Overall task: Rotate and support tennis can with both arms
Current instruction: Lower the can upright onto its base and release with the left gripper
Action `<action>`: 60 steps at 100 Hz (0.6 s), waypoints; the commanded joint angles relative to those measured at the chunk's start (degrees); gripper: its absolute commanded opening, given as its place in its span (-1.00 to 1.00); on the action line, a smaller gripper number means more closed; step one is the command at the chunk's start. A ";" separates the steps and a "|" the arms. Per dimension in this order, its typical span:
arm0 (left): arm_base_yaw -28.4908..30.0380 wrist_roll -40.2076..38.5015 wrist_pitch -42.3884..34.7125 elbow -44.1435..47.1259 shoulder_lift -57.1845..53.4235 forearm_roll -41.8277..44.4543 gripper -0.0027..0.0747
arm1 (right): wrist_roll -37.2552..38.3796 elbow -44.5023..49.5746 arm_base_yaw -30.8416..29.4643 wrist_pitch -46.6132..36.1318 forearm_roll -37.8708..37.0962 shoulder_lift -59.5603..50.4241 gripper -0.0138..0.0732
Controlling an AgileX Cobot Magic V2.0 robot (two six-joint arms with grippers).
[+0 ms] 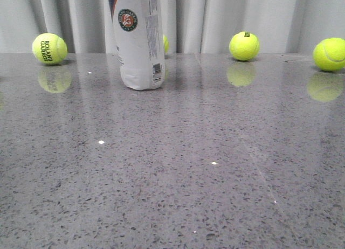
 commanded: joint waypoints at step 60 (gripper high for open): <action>-0.50 -0.48 -3.41 -10.20 -1.51 -4.78 0.10 | 0.01 -1.50 -0.09 -3.57 -0.65 0.16 -0.84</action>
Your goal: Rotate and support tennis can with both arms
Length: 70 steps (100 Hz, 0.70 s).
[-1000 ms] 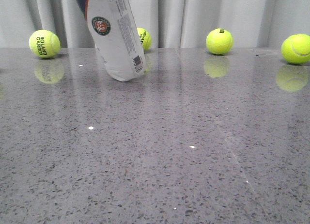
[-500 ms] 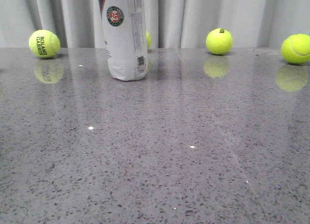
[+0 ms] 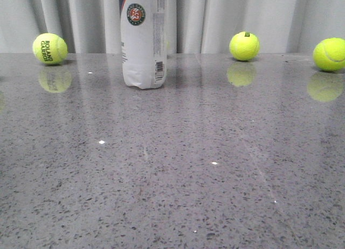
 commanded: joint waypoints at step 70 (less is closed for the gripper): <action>-0.50 -0.57 -1.58 -0.14 -9.73 -4.77 -0.98 | 0.01 -1.50 -0.09 -3.57 -0.65 0.16 -0.84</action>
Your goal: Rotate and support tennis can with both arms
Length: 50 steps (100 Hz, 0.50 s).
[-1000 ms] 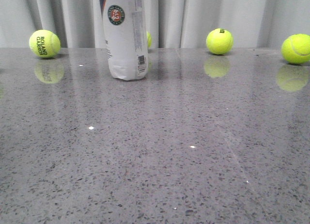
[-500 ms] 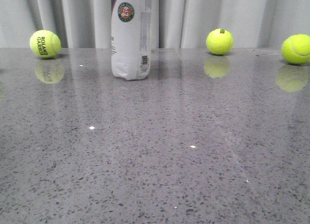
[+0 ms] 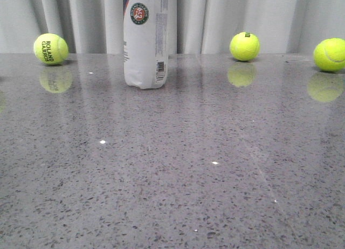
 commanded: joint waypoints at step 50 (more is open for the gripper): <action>-0.50 -0.49 -12.54 24.68 -22.15 -1.93 -0.98 | 0.01 -1.50 -0.09 -3.57 -0.65 0.16 -0.84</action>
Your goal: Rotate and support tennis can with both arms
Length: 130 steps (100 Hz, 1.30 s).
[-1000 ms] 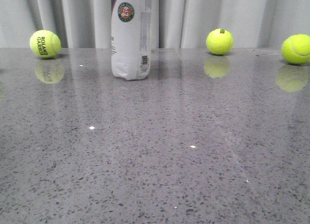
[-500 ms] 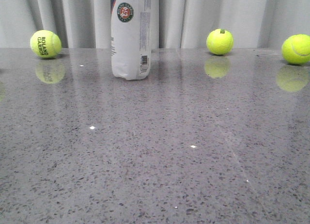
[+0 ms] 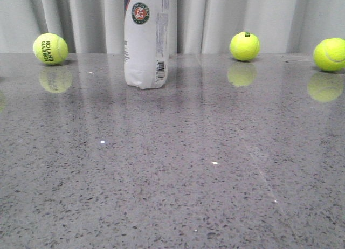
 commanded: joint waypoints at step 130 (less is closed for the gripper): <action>6.24 -4.12 -59.04 77.40 -57.19 16.70 -0.98 | 0.01 -1.50 -0.09 -3.57 -0.65 0.16 -0.84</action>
